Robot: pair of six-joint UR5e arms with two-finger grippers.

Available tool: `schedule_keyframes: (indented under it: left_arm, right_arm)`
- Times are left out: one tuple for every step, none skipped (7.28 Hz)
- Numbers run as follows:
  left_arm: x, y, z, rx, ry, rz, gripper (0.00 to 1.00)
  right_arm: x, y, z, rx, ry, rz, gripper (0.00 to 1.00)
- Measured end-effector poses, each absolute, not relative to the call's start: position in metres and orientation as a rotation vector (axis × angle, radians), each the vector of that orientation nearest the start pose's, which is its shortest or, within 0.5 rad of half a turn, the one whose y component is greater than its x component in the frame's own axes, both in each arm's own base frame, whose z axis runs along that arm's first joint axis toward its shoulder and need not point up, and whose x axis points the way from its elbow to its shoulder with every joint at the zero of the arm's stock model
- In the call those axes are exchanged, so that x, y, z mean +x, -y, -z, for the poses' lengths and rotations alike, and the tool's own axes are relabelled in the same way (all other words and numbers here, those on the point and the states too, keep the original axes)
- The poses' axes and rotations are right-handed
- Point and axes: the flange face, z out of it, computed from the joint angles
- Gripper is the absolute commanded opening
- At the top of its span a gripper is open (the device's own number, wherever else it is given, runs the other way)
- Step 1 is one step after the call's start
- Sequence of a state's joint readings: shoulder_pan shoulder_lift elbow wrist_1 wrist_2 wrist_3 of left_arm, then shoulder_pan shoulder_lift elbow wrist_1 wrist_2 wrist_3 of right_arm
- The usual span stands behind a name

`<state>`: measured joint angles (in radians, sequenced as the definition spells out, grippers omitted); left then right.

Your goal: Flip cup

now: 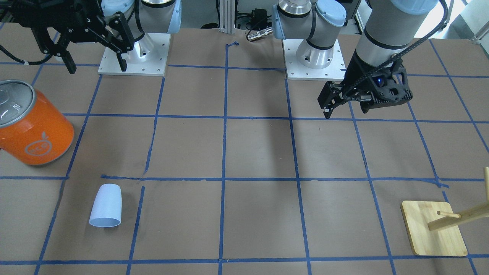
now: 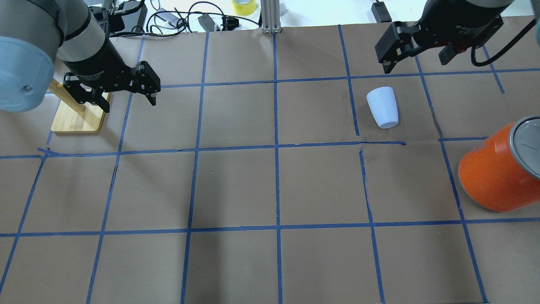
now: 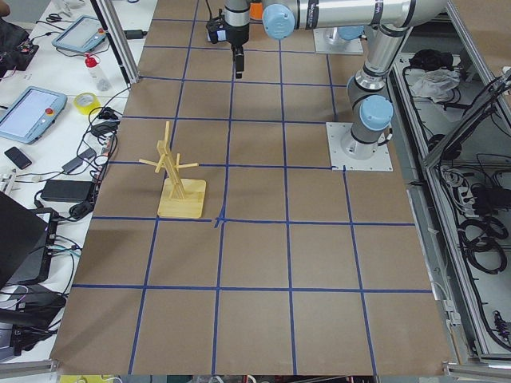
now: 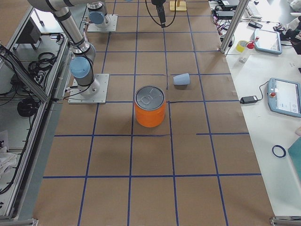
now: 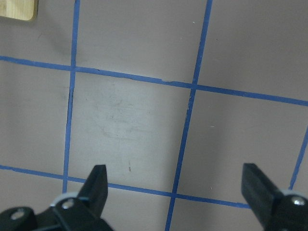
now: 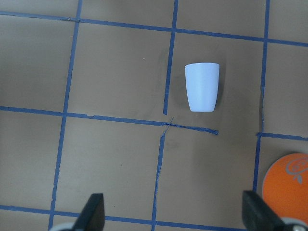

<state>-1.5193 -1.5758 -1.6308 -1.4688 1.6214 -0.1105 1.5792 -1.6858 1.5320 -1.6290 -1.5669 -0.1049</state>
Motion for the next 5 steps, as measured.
schedule_keyframes:
  left_arm:
    - [-0.1026, 0.5027, -0.4662, -0.251, -3.081, 0.059, 1.0]
    - [-0.1025, 0.5027, -0.4664, -0.252, -3.081, 0.06, 1.0]
    - [-0.1023, 0.5027, -0.4665, -0.252, -3.081, 0.061, 1.0]
    - [-0.1022, 0.5028, -0.4666, -0.252, -3.081, 0.061, 1.0]
    - [-0.1023, 0.5028, -0.4665, -0.253, -3.081, 0.061, 1.0]
  right_arm:
    - [0.1373, 0.4562, -0.5685, -0.176, -3.125, 0.334, 1.0]
    - [0.1372, 0.4563, -0.5688, -0.174, -3.126, 0.336, 1.0]
    - [0.1371, 0.4562, -0.5683, -0.174, -3.127, 0.333, 1.0]
    - [0.1371, 0.4569, -0.5659, -0.175, -3.127, 0.324, 1.0]
    - [0.1363, 0.4595, -0.5617, -0.173, -3.127, 0.31, 1.0]
